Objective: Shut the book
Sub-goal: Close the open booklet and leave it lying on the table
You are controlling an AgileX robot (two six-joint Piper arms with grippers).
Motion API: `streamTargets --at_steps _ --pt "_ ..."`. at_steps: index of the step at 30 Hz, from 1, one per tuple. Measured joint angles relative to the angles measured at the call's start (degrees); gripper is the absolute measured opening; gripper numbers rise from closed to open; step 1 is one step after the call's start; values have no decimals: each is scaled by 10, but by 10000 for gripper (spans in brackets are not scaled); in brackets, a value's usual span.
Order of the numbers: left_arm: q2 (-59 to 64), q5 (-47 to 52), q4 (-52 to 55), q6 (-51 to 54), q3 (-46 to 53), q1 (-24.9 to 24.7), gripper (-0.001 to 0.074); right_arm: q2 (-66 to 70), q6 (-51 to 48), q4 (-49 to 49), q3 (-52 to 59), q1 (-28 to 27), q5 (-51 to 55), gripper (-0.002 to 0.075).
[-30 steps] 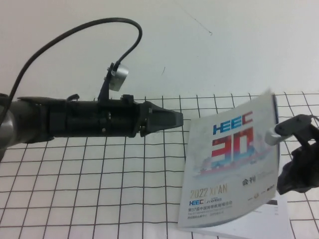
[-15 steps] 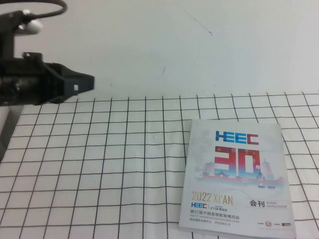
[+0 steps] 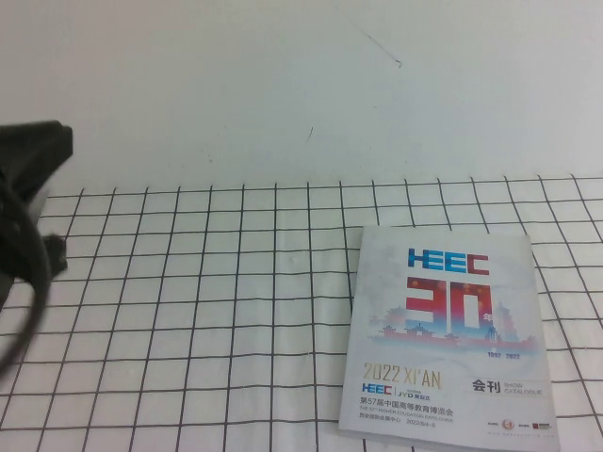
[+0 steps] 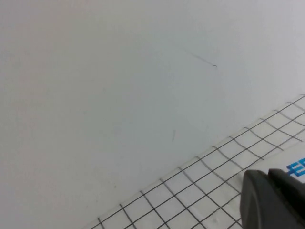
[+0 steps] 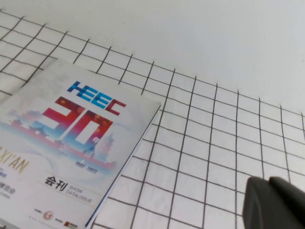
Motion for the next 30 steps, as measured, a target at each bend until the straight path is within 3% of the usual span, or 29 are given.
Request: streamTargets --at_steps 6,9,16,30 --pt "-95 -30 -220 292 141 -75 -4 -92 -36 52 109 0 -19 -3" --pt "-125 -36 -301 368 195 -95 -4 -132 -74 76 150 0 -32 -3" --pt "-134 -57 -365 399 257 -98 -4 -172 -78 102 172 0 -29 -3" --pt "-134 -60 -369 405 259 -98 -4 -173 -70 109 172 0 -19 -3"
